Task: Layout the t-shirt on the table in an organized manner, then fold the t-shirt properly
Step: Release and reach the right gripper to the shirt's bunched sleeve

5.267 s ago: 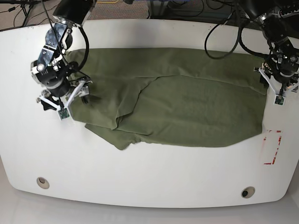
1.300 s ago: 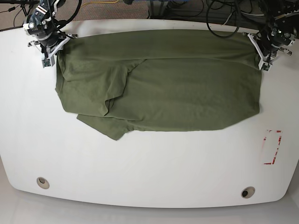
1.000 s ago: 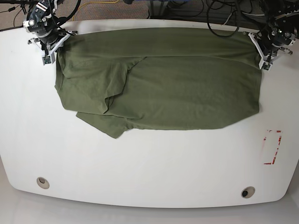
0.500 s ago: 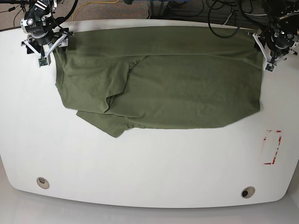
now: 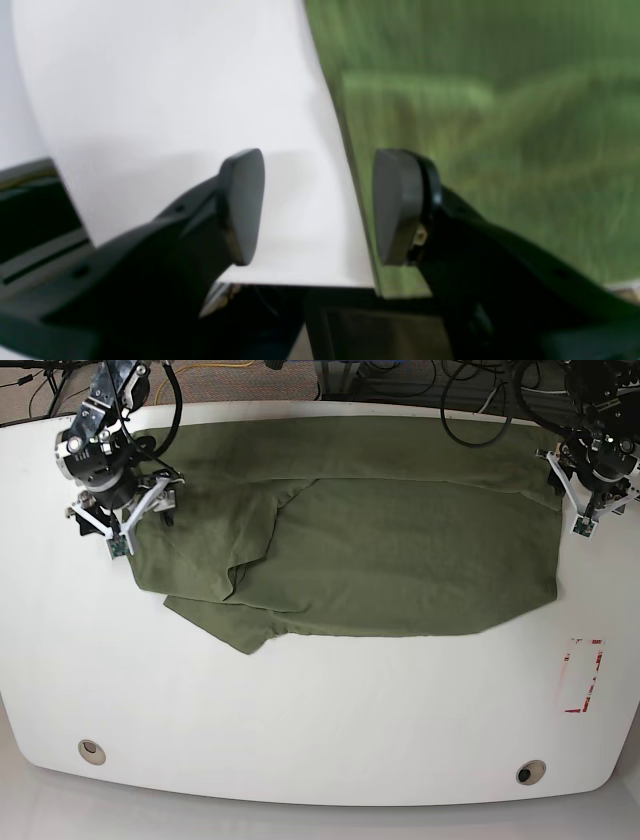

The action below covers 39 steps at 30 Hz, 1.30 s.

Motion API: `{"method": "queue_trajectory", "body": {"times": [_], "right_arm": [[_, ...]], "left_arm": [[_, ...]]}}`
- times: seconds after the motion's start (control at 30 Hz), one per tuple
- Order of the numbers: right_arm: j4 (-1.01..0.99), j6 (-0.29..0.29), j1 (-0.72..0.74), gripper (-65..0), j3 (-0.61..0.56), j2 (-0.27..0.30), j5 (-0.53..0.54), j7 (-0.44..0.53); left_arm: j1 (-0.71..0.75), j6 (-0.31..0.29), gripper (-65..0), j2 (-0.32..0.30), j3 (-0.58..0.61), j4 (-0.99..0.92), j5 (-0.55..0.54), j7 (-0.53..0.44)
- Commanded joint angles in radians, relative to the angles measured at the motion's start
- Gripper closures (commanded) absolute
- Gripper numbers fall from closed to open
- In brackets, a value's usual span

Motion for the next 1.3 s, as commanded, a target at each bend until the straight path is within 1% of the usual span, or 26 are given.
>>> {"method": "queue_trajectory", "body": {"times": [0.0, 0.17, 0.3, 0.47, 0.63, 0.77, 0.97, 1.13, 1.2, 1.27], "right_arm": [[-0.013, -0.002, 0.048, -42.3, -0.078, 0.003, 0.01, 0.003], [-0.085, -0.002, 0.112, -36.0, -0.144, -0.024, -0.028, 0.001], [-0.149, -0.002, 0.139, -33.8, -0.178, -0.04, -0.09, 0.003], [-0.181, -0.002, 0.151, -33.6, -0.238, -0.046, -0.113, 0.004], [-0.183, -0.002, 0.165, -33.6, -0.344, -0.049, -0.119, 0.004], [-0.183, -0.002, 0.189, -33.6, -0.399, -0.086, -0.12, 0.004], [-0.206, -0.002, 0.246, -33.8, -0.405, -0.138, -0.12, 0.004], [-0.218, -0.002, 0.298, -33.8, -0.397, -0.132, -0.123, 0.004], [-0.207, -0.002, 0.31, -33.6, -0.396, -0.096, -0.123, 0.004], [-0.209, -0.002, 0.326, -33.6, -0.367, -0.061, -0.123, 0.004]], "left_arm": [[-0.011, 0.002, -32.5, -0.013, -0.005, 0.035, 0.001, -0.009], [-0.032, 0.002, -32.5, -0.013, -0.007, 0.048, 0.001, -0.009], [-0.034, 0.002, -32.5, -0.029, -0.015, 0.048, 0.001, -0.009], [-0.058, 0.002, -32.5, -0.036, -0.028, 0.048, 0.002, -0.009], [-0.063, 0.002, -32.5, -0.039, -0.045, 0.046, 0.002, -0.009], [-0.078, 0.002, -32.5, -0.039, -0.045, 0.045, 0.002, -0.009], [-0.083, 0.002, -32.5, -0.039, -0.041, 0.045, 0.002, -0.009], [-0.097, 0.002, -32.5, -0.039, -0.041, 0.045, 0.002, -0.011], [-0.116, 0.002, -32.5, -0.039, -0.041, 0.045, 0.004, -0.011], [-0.132, 0.002, -32.5, -0.039, -0.044, 0.045, 0.005, -0.011]]}}
